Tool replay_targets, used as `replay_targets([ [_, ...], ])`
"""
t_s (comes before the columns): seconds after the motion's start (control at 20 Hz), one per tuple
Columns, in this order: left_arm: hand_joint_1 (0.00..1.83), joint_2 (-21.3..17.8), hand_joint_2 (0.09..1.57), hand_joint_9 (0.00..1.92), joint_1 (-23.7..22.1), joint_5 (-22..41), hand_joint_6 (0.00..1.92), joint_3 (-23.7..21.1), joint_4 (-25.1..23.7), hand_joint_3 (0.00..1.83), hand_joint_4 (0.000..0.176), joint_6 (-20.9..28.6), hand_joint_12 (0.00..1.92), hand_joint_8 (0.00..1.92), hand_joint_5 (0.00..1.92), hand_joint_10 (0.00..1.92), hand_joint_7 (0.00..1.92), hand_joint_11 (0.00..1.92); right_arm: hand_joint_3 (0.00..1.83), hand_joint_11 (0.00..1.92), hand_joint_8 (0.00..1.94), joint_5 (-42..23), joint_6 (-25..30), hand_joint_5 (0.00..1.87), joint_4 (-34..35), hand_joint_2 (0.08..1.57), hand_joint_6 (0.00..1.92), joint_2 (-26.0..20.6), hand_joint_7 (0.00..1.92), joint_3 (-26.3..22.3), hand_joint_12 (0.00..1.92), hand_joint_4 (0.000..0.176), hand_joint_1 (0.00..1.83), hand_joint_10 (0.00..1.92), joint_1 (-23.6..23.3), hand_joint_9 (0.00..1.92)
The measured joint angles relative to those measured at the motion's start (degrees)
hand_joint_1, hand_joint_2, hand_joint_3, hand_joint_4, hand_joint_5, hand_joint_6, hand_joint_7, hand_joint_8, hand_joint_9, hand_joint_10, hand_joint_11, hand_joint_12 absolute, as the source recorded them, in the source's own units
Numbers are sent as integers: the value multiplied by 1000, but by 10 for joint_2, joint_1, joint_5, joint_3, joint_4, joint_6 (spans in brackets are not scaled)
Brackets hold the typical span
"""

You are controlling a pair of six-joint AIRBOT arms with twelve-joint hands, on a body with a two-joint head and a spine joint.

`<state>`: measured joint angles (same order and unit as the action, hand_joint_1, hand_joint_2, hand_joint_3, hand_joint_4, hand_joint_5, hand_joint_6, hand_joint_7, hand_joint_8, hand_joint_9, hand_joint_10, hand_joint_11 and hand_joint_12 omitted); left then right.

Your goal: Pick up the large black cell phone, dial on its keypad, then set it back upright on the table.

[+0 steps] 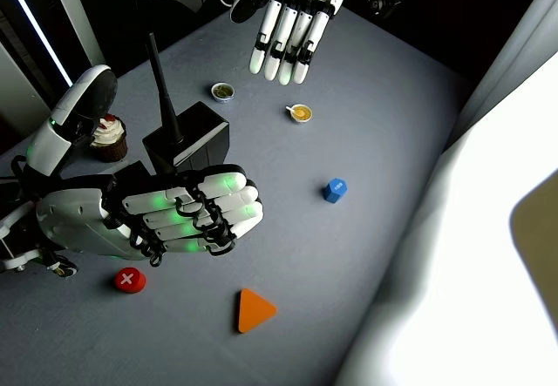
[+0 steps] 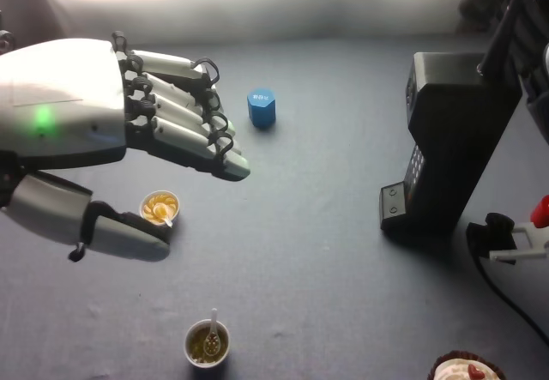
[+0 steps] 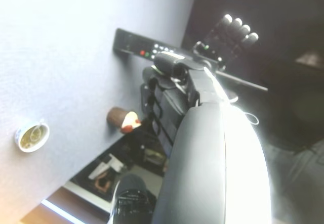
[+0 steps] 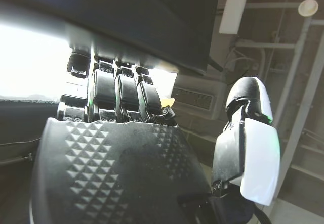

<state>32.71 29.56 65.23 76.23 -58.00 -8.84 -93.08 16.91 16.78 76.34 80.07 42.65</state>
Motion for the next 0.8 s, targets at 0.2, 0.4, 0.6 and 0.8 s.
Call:
replay_targets([
  [0.2,96,-24,1202,614,17,-1,1,-22,3,0,0,0,881,3,571,3,658,217,0,0,1,3,1,101,-4,985,1,-15,134,-8,461,0,353,4,-4,136],
  [0.4,112,-56,1208,604,25,-3,0,-53,17,2,0,-1,864,0,524,0,620,190,0,0,3,0,4,89,1,989,1,-33,135,-14,520,0,375,3,-6,142],
  [0.6,102,-80,1209,609,39,-2,13,-85,12,1,0,-1,866,10,563,5,645,203,0,0,0,1,7,59,-3,998,2,-45,101,-21,433,0,381,2,-6,117],
  [0.8,100,-115,1202,626,43,0,1,-102,18,0,0,-1,895,2,546,4,651,190,0,0,2,2,7,101,-5,984,5,-63,129,-32,505,0,397,2,-13,142],
])
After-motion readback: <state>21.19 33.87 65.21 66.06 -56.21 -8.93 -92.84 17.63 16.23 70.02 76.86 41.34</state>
